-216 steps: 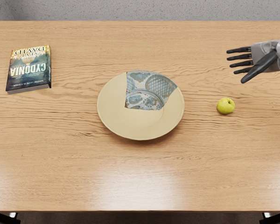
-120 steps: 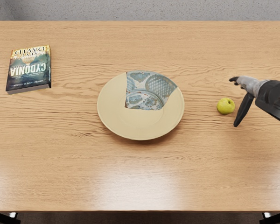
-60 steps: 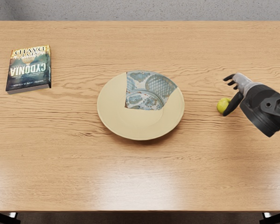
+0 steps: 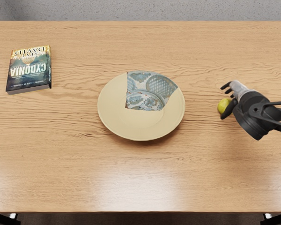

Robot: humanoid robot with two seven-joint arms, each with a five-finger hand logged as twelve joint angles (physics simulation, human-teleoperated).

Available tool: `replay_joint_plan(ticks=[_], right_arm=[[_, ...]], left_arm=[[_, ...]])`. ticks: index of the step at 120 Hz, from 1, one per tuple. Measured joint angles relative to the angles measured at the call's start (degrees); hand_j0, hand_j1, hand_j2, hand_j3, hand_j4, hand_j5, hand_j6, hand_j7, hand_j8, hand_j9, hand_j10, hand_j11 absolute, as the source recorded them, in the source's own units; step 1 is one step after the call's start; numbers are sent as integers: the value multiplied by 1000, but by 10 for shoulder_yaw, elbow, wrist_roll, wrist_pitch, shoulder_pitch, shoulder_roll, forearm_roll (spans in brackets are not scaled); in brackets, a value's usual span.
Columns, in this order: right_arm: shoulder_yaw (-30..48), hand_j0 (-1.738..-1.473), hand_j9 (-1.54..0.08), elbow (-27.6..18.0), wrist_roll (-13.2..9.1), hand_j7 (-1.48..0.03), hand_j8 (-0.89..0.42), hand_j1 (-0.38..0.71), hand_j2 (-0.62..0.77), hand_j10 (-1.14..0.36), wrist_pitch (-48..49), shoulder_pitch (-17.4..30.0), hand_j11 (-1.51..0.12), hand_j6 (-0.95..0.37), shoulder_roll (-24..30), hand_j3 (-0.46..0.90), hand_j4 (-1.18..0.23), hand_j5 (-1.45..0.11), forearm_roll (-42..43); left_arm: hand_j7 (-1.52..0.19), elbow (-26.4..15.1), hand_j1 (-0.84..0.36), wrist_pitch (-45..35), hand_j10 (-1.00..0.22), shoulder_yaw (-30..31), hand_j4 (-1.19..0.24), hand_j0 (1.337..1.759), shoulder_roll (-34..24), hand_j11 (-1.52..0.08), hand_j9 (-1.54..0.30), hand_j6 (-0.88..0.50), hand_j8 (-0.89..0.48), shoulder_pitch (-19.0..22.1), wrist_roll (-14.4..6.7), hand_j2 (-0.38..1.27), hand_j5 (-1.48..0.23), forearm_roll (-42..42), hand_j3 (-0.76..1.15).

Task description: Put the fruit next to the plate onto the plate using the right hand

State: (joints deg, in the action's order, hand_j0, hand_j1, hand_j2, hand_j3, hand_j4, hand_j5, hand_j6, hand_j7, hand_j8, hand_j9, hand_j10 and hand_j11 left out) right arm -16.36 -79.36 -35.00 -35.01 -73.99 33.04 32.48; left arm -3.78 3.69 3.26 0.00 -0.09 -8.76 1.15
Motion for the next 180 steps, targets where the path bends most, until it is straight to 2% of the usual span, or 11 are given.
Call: replay_joint_plan(ticks=[93,102,111,113,123,130,137,145,157,170,180], right_arm=[[-1,-1658,-452,25,0,-452,-349,67,-67,-349,0,16,-452,-349,-7,0,-348,-452,3],[4,-1658,-602,30,0,-603,-430,206,-92,-467,0,21,-602,-454,-17,-1,-469,-598,-3],[39,-1650,-764,35,-2,-766,-348,278,-29,-589,-1,38,-762,-375,-25,-1,-607,-750,-13],[46,-1649,-794,36,-2,-795,-344,271,24,-588,-1,41,-792,-365,-25,-1,-630,-779,-15],[105,-1650,-919,48,-1,-909,-404,282,269,-643,0,63,-921,-424,-17,2,-707,-905,-24],[179,-1651,-987,57,-1,-965,-405,273,330,-648,10,90,-992,-443,2,1,-739,-978,-30],[268,-1652,-1041,85,0,-1007,-394,265,328,-639,79,121,-1051,-425,26,2,-762,-1034,-63],[374,-1653,-1092,157,0,-1043,-378,247,321,-627,201,156,-1106,-420,42,1,-778,-1089,-131],[456,-1654,-1148,245,0,-1078,-374,233,303,-629,376,181,-1164,-418,55,3,-797,-1141,-240],[493,-1655,-1192,277,0,-1101,-351,218,274,-603,565,189,-1206,-407,54,3,-804,-1188,-305],[505,-1656,-1217,284,0,-1112,-341,212,263,-599,642,186,-1228,-401,30,4,-806,-1216,-338]], left_arm=[[-13,0,337,0,-11,0,-11,1658,0,-13,-13,-11,-11,0,0,2,-13,0,0],[-13,0,337,0,-11,0,-11,1658,0,-13,-13,-11,-11,0,0,2,-13,0,0],[-13,0,337,0,-11,0,-11,1658,0,-13,-13,-11,-11,0,0,2,-13,0,0],[-13,0,337,0,-11,0,-11,1658,0,-13,-13,-11,-11,0,0,2,-13,0,0],[-13,0,337,0,-11,0,-11,1658,0,-13,-13,-11,-11,0,0,2,-13,0,0],[-13,0,337,0,-11,0,-11,1658,0,-13,-13,-11,-11,0,0,2,-13,0,0],[-13,0,337,0,-11,0,-11,1658,0,-13,-13,-11,-11,0,0,2,-13,0,0],[-13,0,337,0,-11,0,-11,1658,0,-13,-13,-11,-11,0,0,2,-13,0,0],[-13,0,337,0,-10,0,-11,1658,0,-13,-13,-11,-11,0,0,2,-13,0,0],[-13,0,337,0,-11,0,-11,1658,0,-13,-13,-11,-11,0,0,3,-13,0,0],[-13,0,337,0,-10,0,-11,1658,0,-13,-13,-11,-11,0,0,3,-13,0,0]])
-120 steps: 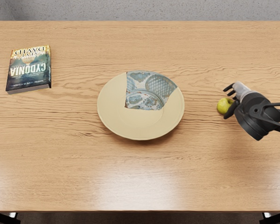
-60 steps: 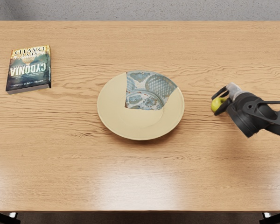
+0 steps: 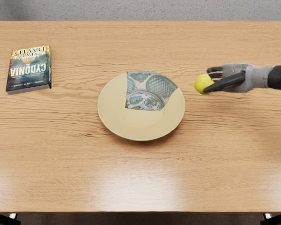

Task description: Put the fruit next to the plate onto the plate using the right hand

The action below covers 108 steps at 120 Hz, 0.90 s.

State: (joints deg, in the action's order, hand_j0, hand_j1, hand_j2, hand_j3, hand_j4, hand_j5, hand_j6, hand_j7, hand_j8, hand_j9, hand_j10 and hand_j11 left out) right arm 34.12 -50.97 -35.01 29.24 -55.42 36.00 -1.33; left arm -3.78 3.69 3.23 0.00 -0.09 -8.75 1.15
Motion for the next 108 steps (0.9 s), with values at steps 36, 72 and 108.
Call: replay_joint_plan(ticks=[36,72,108], right_arm=[[8,-1658,-1269,48,0,-1129,-327,206,254,-596,59,-39,-1283,-377,-152,5,-809,-1261,15],[7,-1657,-676,86,0,-628,-235,0,113,-284,59,-46,-681,-263,-199,0,-462,-677,48],[12,-1658,-159,34,0,-148,-56,-266,25,-57,58,-20,-160,-62,11,0,-108,-159,32]], left_arm=[[-13,0,337,0,-10,0,-11,1658,0,-13,-13,-11,-11,0,0,3,-13,0,0],[-13,0,337,0,-10,0,-11,1658,0,-13,-13,-11,-11,0,0,2,-13,0,0],[-13,-1,337,0,-11,0,-11,1658,0,-13,-13,-11,-11,0,0,2,-13,0,0]])
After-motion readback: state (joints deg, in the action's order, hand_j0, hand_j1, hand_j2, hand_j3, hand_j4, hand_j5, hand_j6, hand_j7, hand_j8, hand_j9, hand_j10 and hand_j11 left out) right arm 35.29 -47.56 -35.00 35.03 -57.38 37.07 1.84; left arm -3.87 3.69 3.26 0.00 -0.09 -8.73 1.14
